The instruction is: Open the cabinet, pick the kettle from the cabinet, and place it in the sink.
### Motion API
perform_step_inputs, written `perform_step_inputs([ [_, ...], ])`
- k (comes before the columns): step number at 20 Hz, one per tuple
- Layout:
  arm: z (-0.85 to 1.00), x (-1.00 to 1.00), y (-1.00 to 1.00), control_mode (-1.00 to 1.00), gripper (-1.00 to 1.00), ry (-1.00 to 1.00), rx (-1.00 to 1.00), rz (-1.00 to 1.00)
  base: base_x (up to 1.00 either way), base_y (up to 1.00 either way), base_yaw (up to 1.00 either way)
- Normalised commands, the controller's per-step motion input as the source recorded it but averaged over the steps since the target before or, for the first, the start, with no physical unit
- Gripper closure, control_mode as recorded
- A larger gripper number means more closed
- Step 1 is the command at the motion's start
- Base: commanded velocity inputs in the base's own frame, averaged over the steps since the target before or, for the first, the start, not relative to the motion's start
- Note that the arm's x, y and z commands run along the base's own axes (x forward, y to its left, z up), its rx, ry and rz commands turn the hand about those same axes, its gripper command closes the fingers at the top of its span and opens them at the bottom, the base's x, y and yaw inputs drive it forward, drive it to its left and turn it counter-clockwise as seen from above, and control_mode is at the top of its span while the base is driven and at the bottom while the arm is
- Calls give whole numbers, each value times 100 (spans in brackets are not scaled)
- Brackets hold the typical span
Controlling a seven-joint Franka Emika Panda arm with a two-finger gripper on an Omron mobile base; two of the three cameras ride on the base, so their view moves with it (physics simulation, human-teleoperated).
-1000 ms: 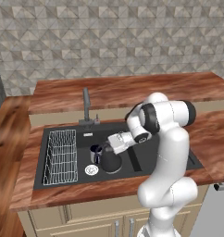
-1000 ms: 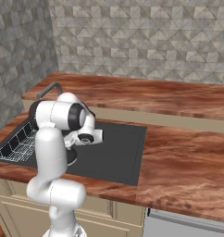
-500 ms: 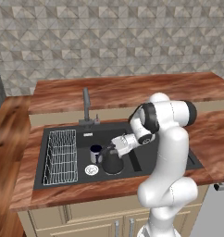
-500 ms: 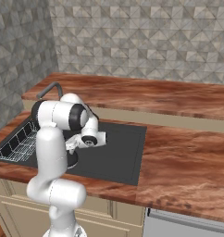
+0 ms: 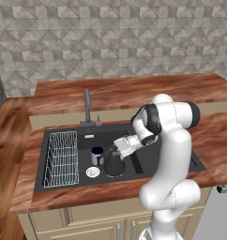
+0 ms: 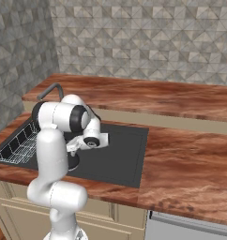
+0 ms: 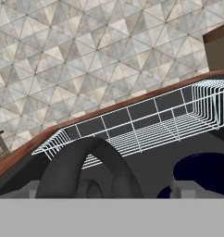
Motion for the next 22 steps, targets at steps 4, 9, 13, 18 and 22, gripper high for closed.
perform_step_inputs([
  [4,0,-2,-25,-100,-100,2,0,0,0,0,0],
  [9,0,-8,-30,-100,-100,2,0,0,0,0,0],
  [13,0,-8,-28,-100,-100,2,-2,0,0,0,0],
  [18,0,-7,-29,-100,-100,2,-3,0,0,0,0],
  [22,0,-10,-32,-100,-100,1,-3,0,0,0,0],
])
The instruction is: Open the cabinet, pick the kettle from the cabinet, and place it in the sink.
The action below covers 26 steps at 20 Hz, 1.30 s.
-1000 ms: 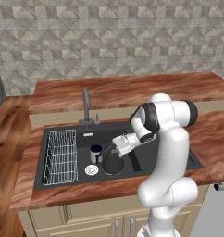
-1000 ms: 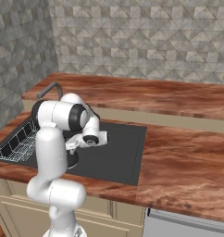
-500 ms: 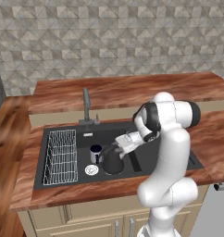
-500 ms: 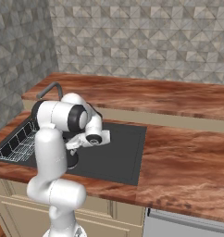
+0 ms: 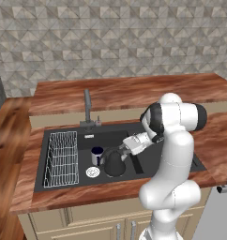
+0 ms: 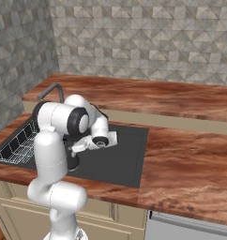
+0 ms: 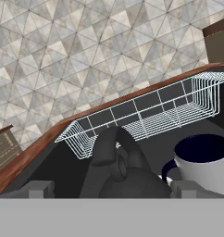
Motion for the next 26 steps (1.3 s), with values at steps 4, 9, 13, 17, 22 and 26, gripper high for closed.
perform_step_inputs([
  [4,6,-13,-30,-100,-100,0,-1,0,0,0,0],
  [9,28,-18,-15,-100,-100,0,0,0,0,0,0],
  [13,37,-13,-4,-100,-100,0,0,-2,0,0,0],
  [17,35,-14,-4,-100,-100,0,-6,-9,0,0,0],
  [22,31,-19,-8,-100,-100,0,-12,-17,0,0,0],
  [26,26,-25,-7,-100,-100,-2,-18,-24,0,0,0],
])
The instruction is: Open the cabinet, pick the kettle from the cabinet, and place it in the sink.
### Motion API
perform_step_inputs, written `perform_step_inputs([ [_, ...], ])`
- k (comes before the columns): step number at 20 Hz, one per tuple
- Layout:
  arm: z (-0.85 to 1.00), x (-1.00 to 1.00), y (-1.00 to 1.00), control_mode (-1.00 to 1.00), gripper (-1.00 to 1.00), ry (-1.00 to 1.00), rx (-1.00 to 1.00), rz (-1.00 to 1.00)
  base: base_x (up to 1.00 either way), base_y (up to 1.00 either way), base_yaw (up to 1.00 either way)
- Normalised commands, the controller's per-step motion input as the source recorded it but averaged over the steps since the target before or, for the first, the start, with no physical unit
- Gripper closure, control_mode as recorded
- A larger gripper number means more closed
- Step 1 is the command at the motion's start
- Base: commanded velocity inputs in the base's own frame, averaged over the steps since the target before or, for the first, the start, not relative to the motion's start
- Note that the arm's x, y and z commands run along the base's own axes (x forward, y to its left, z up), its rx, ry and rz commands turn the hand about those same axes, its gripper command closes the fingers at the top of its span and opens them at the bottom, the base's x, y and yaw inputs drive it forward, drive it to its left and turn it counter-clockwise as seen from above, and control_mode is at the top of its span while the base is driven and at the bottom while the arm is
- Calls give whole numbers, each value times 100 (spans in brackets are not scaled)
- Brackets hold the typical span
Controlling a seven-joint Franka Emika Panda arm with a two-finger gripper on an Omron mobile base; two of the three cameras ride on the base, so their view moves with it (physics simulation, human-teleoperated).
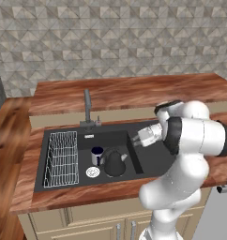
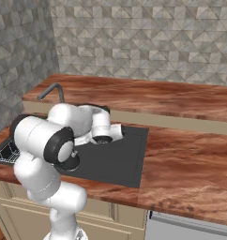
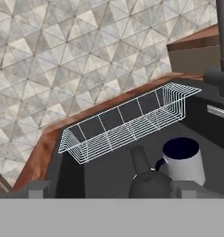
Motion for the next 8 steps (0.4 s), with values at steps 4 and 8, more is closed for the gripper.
perform_step_inputs([
  [4,25,-25,0,-100,-100,-2,-27,-23,0,0,0],
  [8,30,-24,0,-100,-100,6,-26,-15,0,0,0],
])
